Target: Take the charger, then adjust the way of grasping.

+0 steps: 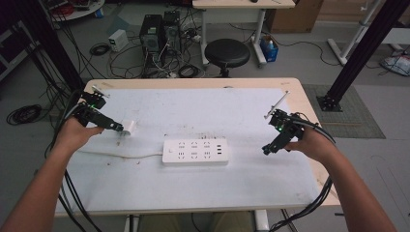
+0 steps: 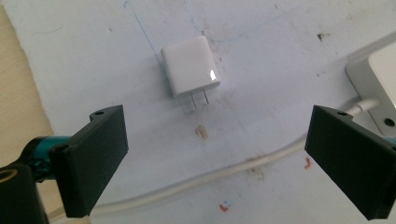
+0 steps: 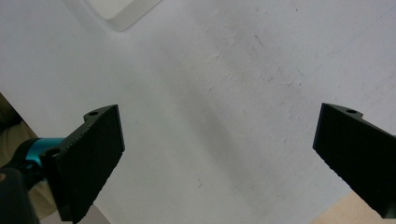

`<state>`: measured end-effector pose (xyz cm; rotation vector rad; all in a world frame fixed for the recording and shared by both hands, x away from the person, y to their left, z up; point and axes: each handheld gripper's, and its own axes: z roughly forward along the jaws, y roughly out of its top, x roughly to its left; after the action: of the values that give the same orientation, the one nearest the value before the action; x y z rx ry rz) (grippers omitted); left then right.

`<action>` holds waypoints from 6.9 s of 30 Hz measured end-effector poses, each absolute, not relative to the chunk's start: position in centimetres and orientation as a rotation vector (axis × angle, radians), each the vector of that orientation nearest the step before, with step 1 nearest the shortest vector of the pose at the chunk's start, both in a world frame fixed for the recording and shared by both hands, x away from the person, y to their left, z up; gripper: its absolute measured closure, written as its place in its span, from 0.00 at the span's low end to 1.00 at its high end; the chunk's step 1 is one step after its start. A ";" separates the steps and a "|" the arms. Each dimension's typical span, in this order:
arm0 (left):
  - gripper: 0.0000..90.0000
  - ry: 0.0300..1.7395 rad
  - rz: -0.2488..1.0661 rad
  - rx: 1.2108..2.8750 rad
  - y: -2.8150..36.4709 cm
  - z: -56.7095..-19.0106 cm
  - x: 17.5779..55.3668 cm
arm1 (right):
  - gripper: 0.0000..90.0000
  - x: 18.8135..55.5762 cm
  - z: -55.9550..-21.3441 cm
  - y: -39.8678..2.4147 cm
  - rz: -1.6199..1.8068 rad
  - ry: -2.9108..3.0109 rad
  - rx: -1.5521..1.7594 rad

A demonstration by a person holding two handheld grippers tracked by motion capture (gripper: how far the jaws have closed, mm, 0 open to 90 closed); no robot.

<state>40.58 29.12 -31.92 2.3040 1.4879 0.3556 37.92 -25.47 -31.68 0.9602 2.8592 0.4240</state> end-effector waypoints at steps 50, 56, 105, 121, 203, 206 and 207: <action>0.42 1.732 0.282 2.235 27.9 -41.6 47.3 | 0.01 38.8 -33.2 -24.2 0.397 2.934 0.961; 0.47 1.703 0.309 2.262 27.8 -41.5 47.0 | 0.01 38.8 -33.2 -24.2 0.394 2.930 0.968; 0.47 0.874 0.370 2.334 24.6 -27.4 34.6 | 0.01 36.1 -31.4 -23.6 0.493 2.856 0.949; 0.47 0.758 0.356 2.376 23.4 -27.4 33.8 | 0.01 35.6 -31.1 -23.2 0.523 2.852 0.940; 0.47 0.095 0.192 2.403 5.8 -29.6 33.5 | 0.25 36.3 -34.1 -16.1 1.802 2.828 1.824; 0.47 0.092 0.195 2.405 5.8 -29.6 33.6 | 0.33 36.5 -34.3 -16.1 1.830 2.817 1.878; 0.47 0.097 0.194 2.405 5.8 -29.6 33.6 | 0.38 36.5 -34.3 -16.1 1.842 2.819 1.871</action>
<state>33.57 5.81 -29.62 2.4050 0.0974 0.1942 36.50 -16.14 -34.34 1.8709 2.8193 1.8421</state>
